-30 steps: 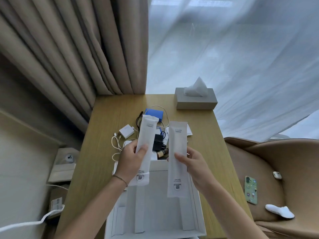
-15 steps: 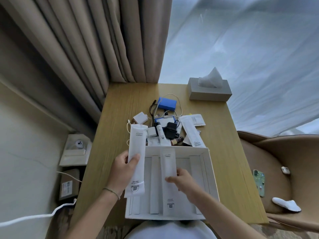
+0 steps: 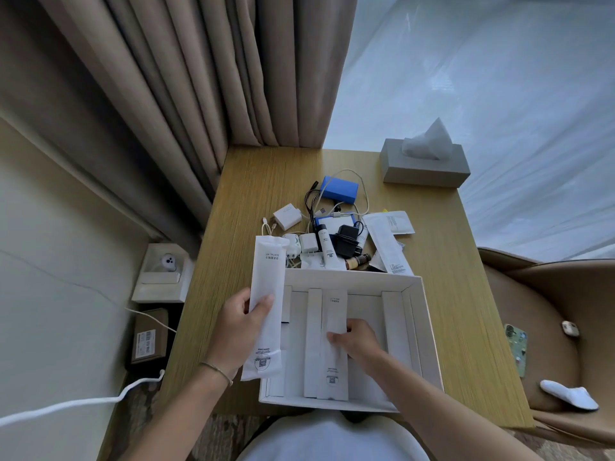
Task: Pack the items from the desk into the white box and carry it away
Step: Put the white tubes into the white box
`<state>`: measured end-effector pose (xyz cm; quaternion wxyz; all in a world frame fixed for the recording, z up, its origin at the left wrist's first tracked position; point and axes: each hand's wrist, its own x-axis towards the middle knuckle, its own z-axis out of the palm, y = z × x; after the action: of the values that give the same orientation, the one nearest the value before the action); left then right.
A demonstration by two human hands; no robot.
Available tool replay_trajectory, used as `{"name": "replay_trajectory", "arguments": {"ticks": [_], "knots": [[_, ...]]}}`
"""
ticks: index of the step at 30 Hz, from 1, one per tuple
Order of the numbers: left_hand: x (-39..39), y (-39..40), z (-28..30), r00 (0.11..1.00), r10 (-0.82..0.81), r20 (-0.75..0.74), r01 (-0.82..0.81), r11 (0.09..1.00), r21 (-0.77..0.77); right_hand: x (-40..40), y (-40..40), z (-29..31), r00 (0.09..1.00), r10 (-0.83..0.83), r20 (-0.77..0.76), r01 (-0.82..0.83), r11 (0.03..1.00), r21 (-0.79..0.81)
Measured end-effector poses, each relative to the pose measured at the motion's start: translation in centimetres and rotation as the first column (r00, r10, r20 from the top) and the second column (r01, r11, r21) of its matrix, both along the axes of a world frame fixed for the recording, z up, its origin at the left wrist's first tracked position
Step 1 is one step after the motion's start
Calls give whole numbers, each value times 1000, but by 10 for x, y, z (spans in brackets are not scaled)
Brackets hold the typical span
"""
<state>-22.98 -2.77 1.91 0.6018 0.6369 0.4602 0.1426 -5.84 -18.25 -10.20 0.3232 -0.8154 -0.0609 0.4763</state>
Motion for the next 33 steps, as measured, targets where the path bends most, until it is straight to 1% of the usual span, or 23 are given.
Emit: {"name": "replay_trajectory", "arguments": {"ticks": [1, 3, 6, 10, 13, 15, 16, 20, 23, 26, 29, 33], "knots": [[0, -1, 1, 1000, -3, 3, 3, 1000, -5, 0, 0, 0, 996, 64, 61, -63, 998, -29], [1, -4, 2, 1000, -11, 2, 11, 1000, -11, 3, -2, -2, 960, 217, 178, -196, 972, -129], [5, -10, 2, 999, -33, 3, 33, 998, -45, 10, -4, -3, 885, 370, 281, -303, 919, -254], [16, -20, 4, 997, -78, 22, 79, 992, -102, 12, -4, -1, 824, 464, 326, -366, 874, -319], [25, -30, 5, 991, -129, 27, 131, 982, -139, 11, -5, 2, 745, 555, 371, -412, 819, -398], [33, -38, 2, 987, -158, 8, 157, 974, -165, 11, -4, 6, 699, 613, 367, -440, 774, -455], [37, -42, 1, 984, -176, -4, 173, 968, -180, 11, -3, 10, 695, 625, 356, -446, 762, -469], [55, -56, -10, 951, -295, -89, 267, 934, -239, 23, -7, 36, 713, 596, 370, -419, 785, -457], [68, -61, -23, 918, -368, -148, 304, 893, -332, 37, -23, 67, 711, 526, 466, -358, 842, -404], [82, -66, -35, 891, -410, -196, 299, 854, -425, 48, -41, 93, 703, 443, 556, -291, 893, -343], [99, -72, -48, 878, -426, -219, 286, 833, -474, 56, -52, 109, 740, 371, 562, -248, 926, -285], [123, -81, -66, 862, -434, -263, 278, 838, -470, 61, -62, 116, 775, 311, 550, -224, 949, -221]]}}
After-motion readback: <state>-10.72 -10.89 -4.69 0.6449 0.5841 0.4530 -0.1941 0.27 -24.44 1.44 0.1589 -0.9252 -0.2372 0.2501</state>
